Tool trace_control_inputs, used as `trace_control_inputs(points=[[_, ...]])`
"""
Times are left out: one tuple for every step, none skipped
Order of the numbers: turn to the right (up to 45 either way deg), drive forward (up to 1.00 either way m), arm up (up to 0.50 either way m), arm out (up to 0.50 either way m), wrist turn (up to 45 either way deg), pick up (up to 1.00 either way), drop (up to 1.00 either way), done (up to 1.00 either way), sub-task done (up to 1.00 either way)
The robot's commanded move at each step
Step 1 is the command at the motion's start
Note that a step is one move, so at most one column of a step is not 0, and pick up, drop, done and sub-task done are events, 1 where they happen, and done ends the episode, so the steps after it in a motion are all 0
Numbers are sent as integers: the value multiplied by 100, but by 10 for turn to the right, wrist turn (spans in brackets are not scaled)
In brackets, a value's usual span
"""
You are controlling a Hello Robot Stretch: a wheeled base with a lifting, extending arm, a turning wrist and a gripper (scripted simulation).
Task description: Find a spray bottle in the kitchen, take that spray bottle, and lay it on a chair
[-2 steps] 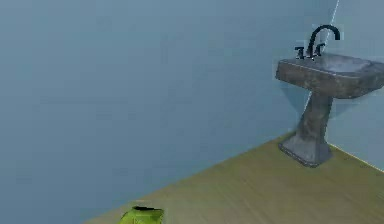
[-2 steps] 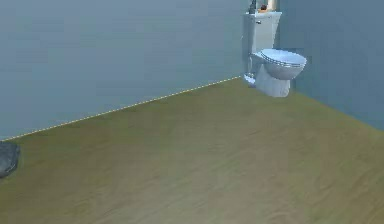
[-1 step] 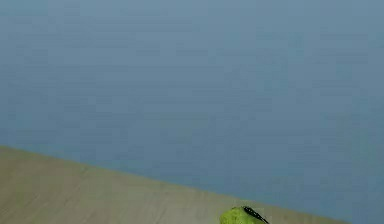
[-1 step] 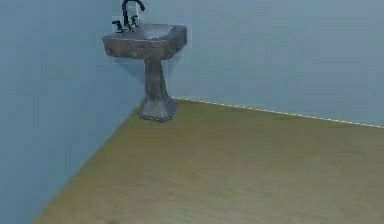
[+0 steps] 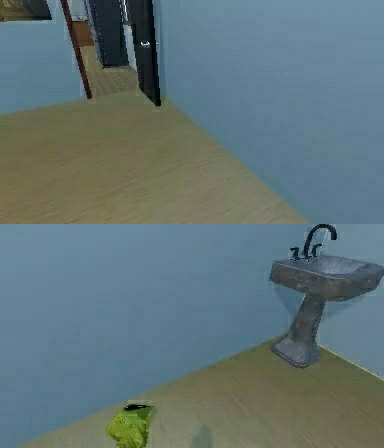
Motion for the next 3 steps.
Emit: trace_control_inputs(points=[[-210,0,0,0,0,0,0,0,0],[0,100,0,0,0,0,0,0,0],[0,100,0,0,0,0,0,0,0]])
